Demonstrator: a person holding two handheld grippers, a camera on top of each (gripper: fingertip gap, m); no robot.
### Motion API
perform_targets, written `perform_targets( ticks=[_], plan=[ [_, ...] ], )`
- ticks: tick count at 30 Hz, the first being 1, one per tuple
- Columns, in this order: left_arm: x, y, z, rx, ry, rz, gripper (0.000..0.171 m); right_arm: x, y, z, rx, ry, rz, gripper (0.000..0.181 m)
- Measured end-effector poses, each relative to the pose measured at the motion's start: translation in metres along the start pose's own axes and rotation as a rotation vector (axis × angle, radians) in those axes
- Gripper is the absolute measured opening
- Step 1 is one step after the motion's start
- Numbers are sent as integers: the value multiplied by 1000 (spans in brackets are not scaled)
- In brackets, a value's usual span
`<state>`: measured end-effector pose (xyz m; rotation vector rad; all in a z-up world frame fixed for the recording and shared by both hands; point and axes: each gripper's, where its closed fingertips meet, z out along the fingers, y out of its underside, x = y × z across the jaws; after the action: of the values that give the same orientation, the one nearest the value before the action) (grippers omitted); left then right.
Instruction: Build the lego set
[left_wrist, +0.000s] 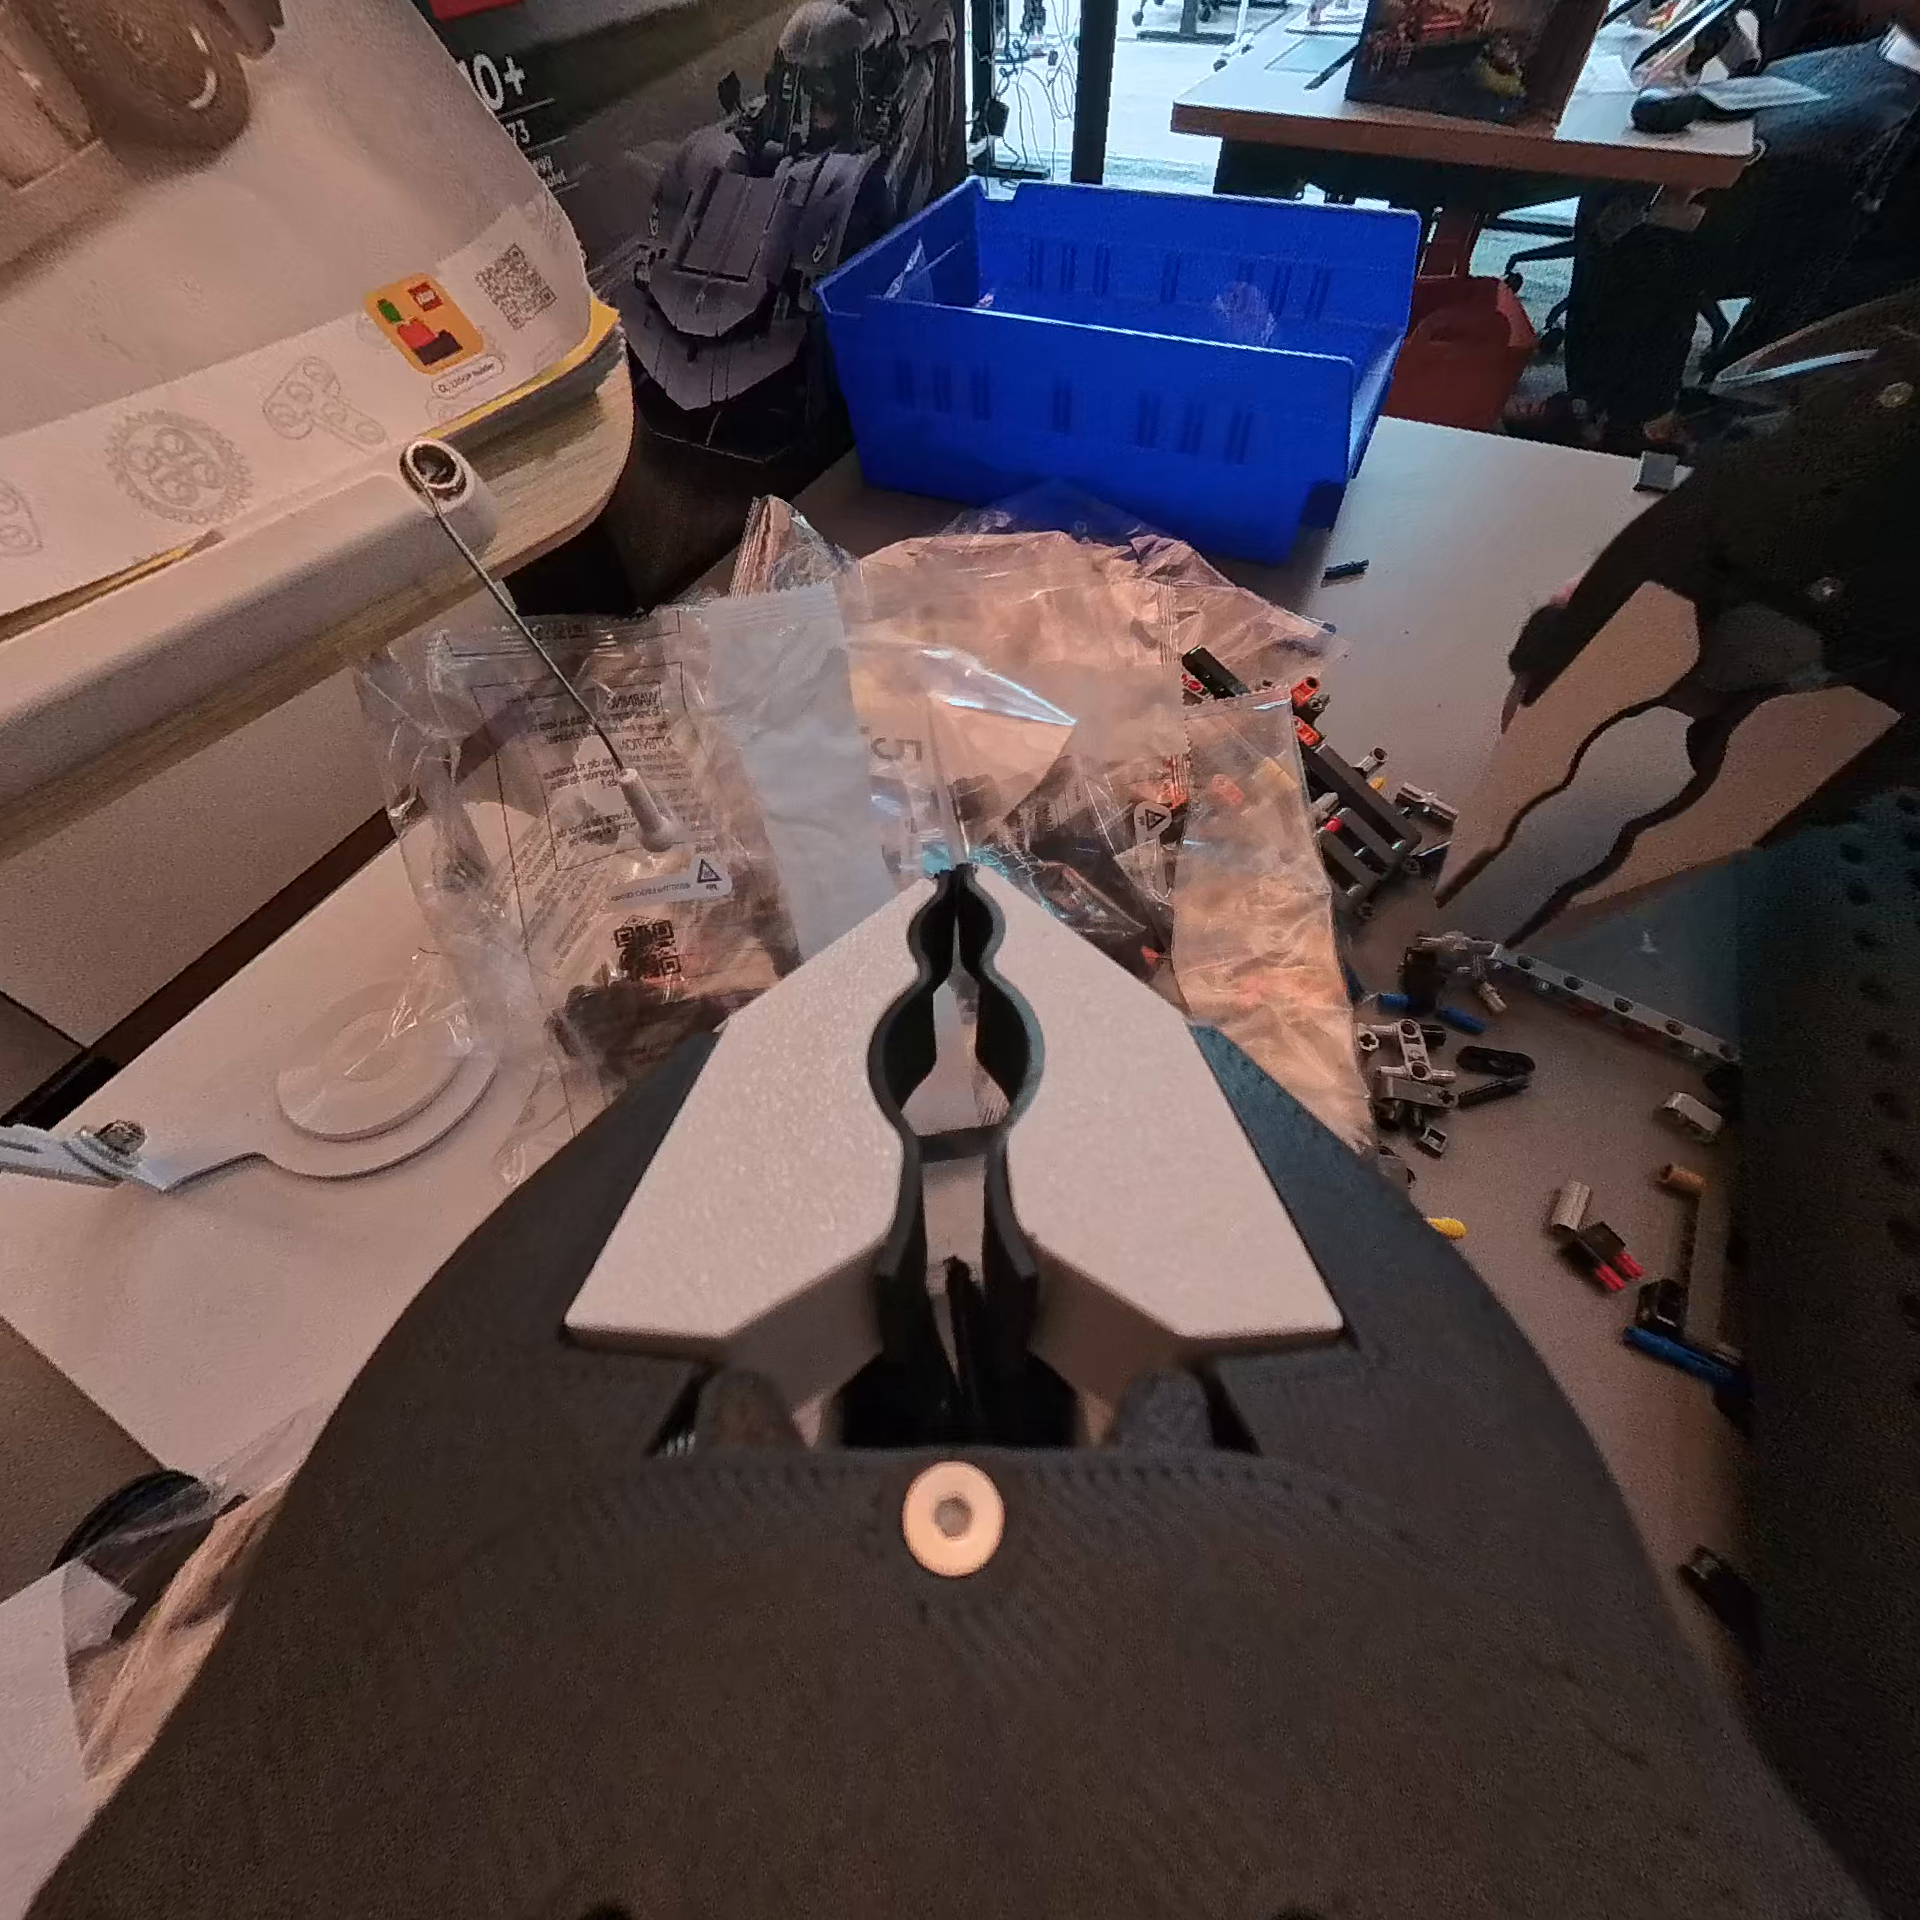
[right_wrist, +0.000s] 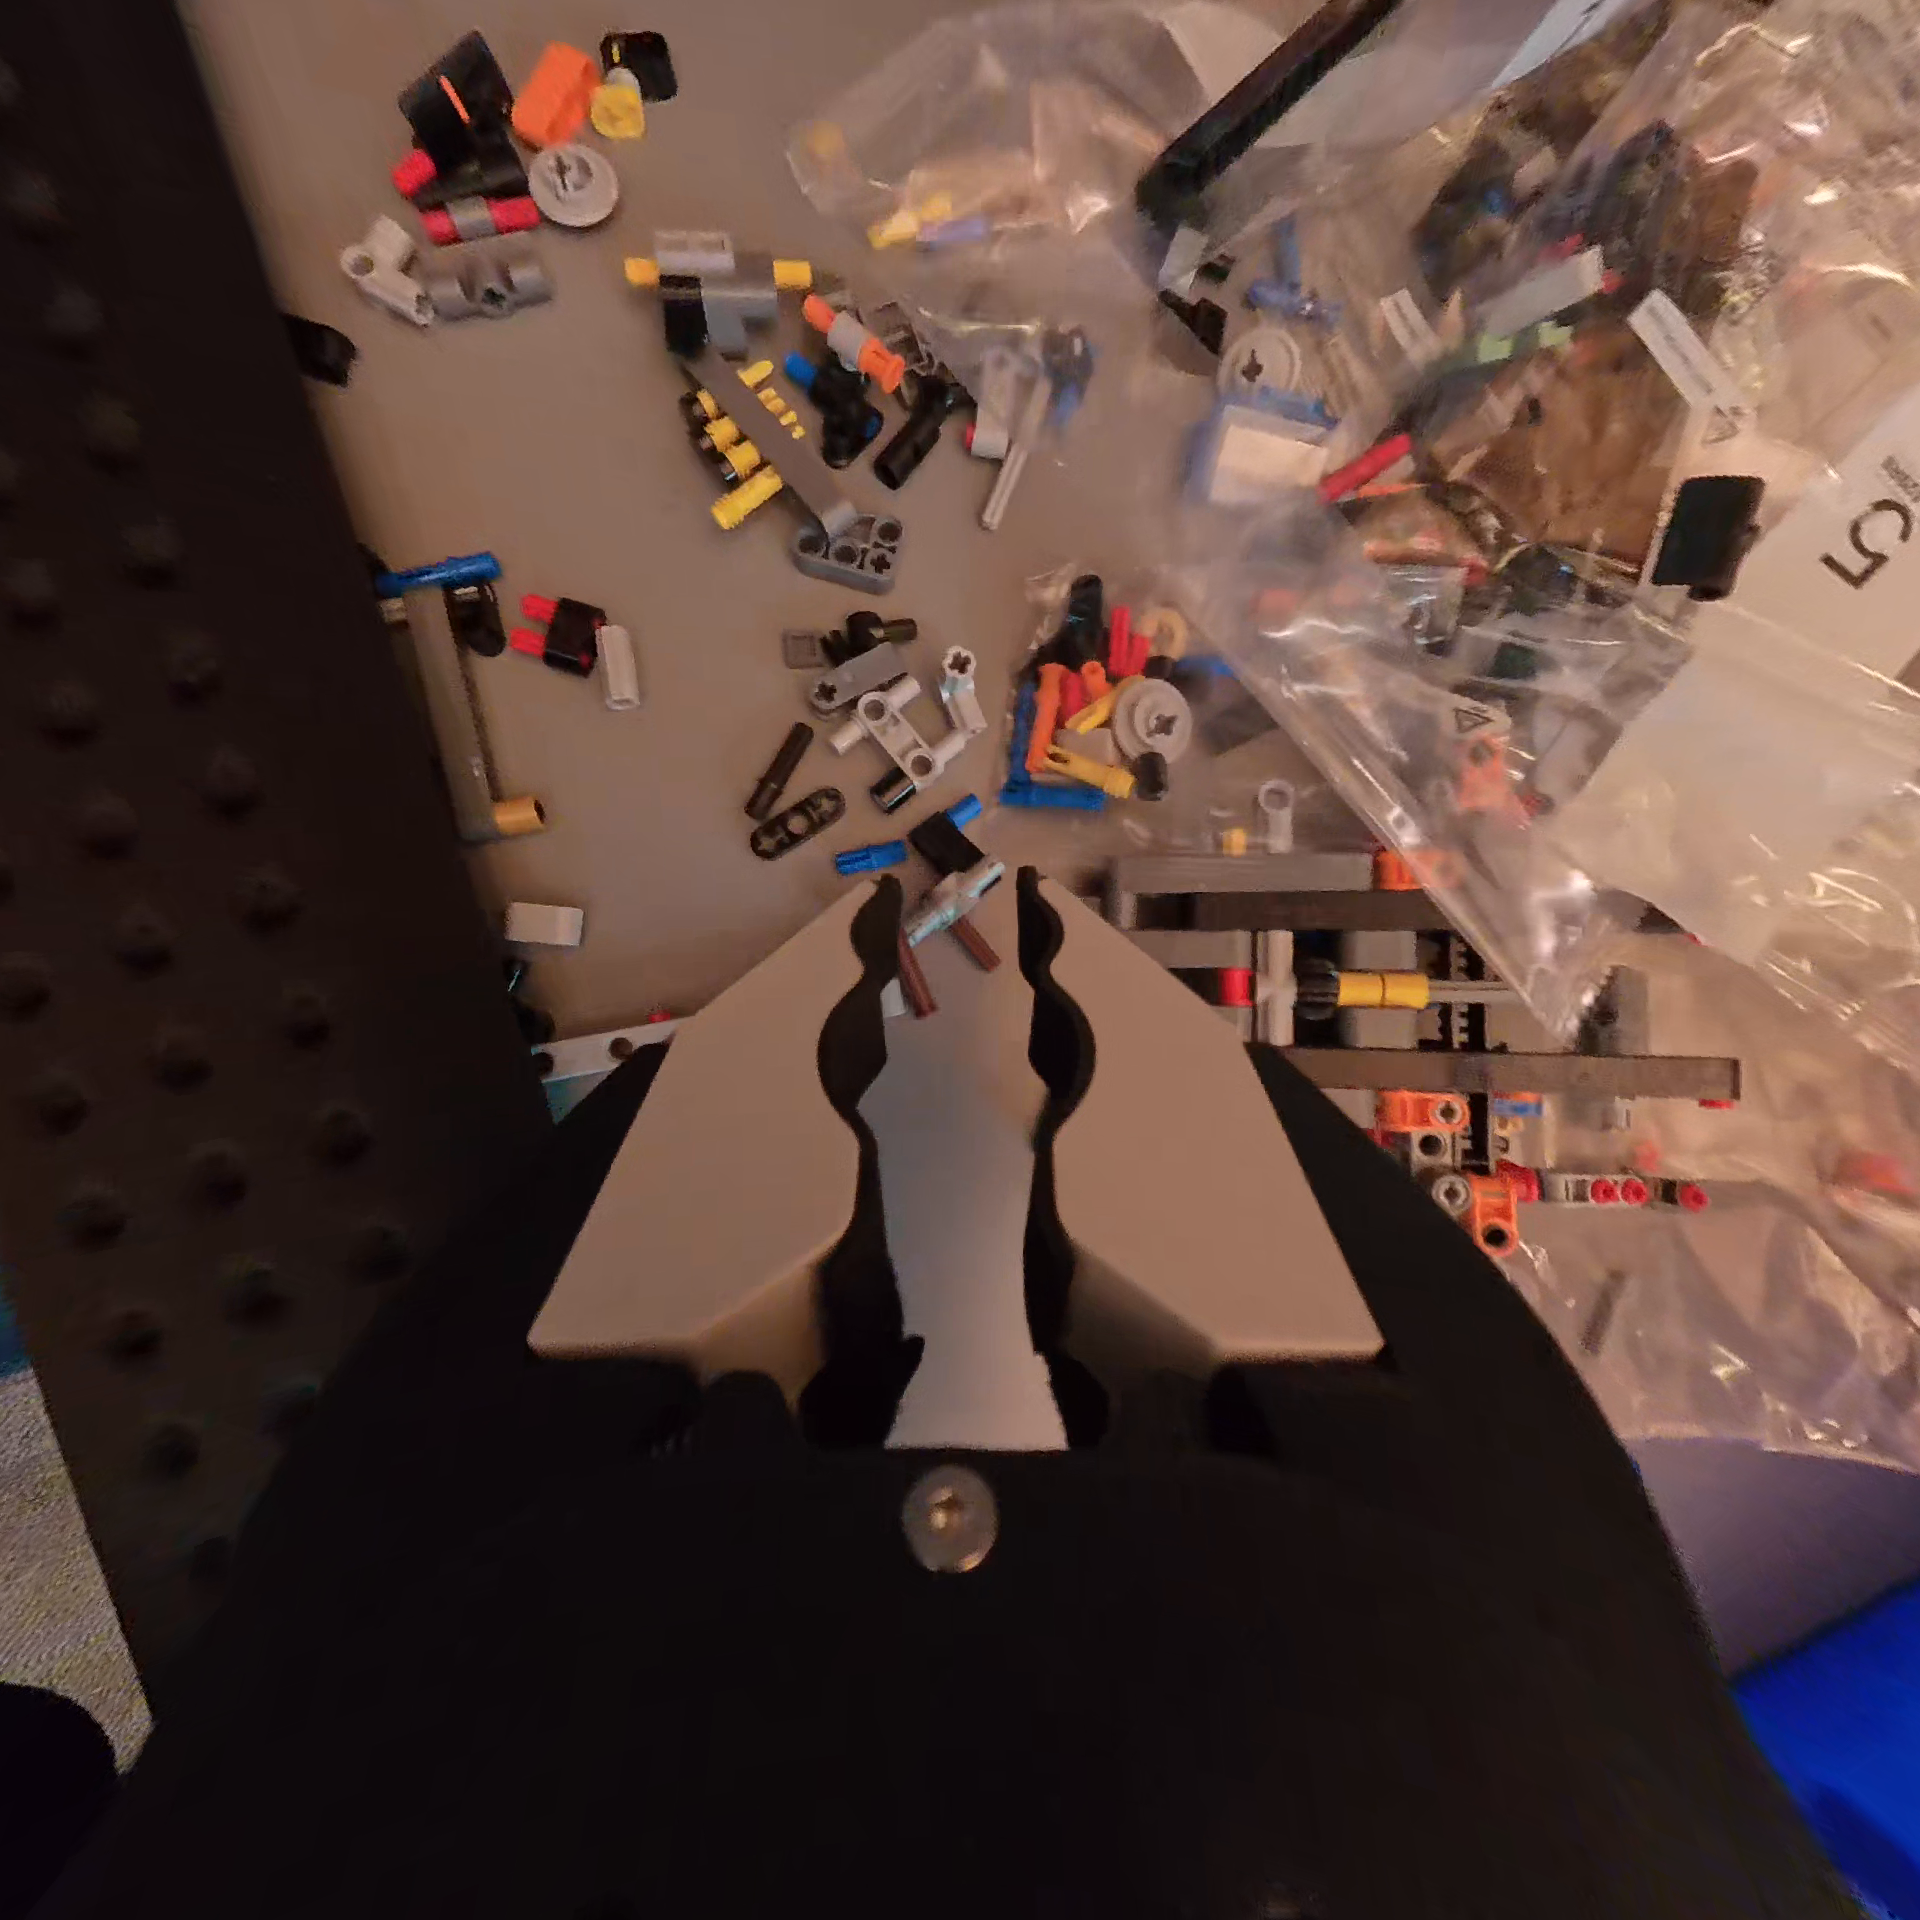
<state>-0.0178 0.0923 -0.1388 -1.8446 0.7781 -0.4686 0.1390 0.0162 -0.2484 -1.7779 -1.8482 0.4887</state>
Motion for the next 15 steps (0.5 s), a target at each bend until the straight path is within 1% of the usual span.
perform_targets(
  ticks=[3,4,5,8,10,12,15],
  plan=[
    [0,1,1,-2,1,0,0,2,5,10,-58,2,5,19],
    [0,1,0,-2,1,-1,0,3,8,14,-78,7,7,16],
    [0,1,0,-1,0,-1,0,5,11,16,-95,17,5,9],
    [-2,0,-2,3,-4,-2,0,5,10,13,-99,22,2,8],
    [-1,0,-1,2,-4,-2,0,7,2,8,-76,47,-3,15],
    [-1,0,-1,1,-4,-1,0,4,-11,5,-49,48,-35,17],
    [-2,0,-1,2,-6,-3,0,-16,-38,13,-2,-21,-101,18]
  ],
)
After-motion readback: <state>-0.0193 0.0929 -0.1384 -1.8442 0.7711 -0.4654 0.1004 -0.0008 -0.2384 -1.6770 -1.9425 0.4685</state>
